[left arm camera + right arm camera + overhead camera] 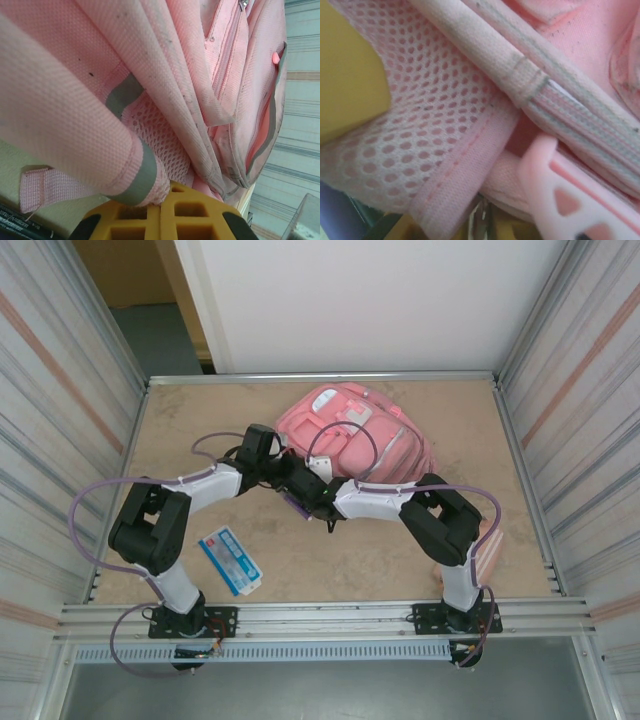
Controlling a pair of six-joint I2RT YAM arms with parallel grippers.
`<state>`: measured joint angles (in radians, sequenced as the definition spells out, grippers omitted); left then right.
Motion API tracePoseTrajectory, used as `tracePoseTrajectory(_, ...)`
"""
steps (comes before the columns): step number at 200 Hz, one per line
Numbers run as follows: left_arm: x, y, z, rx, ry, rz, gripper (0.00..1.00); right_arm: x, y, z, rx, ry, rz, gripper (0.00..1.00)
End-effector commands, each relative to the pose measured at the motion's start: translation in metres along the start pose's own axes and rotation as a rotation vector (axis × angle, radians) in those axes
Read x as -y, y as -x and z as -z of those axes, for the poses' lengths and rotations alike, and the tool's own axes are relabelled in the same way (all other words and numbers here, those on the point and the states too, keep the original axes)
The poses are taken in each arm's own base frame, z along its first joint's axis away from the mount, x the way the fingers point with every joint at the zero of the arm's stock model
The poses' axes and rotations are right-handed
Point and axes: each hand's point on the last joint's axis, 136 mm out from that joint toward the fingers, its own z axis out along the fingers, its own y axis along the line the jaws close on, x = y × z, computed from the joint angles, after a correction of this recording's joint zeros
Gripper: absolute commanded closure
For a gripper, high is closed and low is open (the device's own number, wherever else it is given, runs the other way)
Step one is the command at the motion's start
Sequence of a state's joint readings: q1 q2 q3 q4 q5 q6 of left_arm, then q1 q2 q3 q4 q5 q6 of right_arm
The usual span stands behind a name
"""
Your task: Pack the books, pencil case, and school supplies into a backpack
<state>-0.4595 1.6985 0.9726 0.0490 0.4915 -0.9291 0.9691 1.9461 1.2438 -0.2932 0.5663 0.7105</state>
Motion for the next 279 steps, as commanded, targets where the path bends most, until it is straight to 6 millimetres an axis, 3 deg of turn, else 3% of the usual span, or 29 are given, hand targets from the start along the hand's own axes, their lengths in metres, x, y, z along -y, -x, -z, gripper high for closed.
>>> tracePoseTrajectory(1,0.043,0.001,0.014,-0.020,-0.115,-0.063,1.00,0.001,0.029,0.005,0.094,-0.015,0.017,0.94)
tracePoseTrajectory(27,0.036,0.007,0.015,-0.002,-0.087,-0.073,1.00,0.003,0.023,0.009,0.079,-0.008,0.028,1.00)
tracePoseTrajectory(63,0.026,0.029,0.011,0.039,-0.010,-0.206,1.00,-0.003,-0.008,0.025,-0.166,0.172,-0.081,1.00)
tracePoseTrajectory(119,-0.010,0.064,0.002,0.037,0.031,-0.160,1.00,0.030,-0.047,0.045,-0.431,0.235,-0.121,1.00)
tracePoseTrajectory(189,-0.037,0.083,0.006,0.020,0.047,-0.097,1.00,0.080,-0.055,0.054,-0.504,0.221,-0.153,1.00)
tracePoseTrajectory(230,-0.054,0.108,0.007,0.037,0.072,-0.062,1.00,0.105,-0.060,0.070,-0.528,0.245,-0.140,1.00)
tracePoseTrajectory(279,-0.060,0.134,0.005,0.036,0.080,-0.042,1.00,0.119,-0.059,0.082,-0.535,0.237,-0.096,1.00)
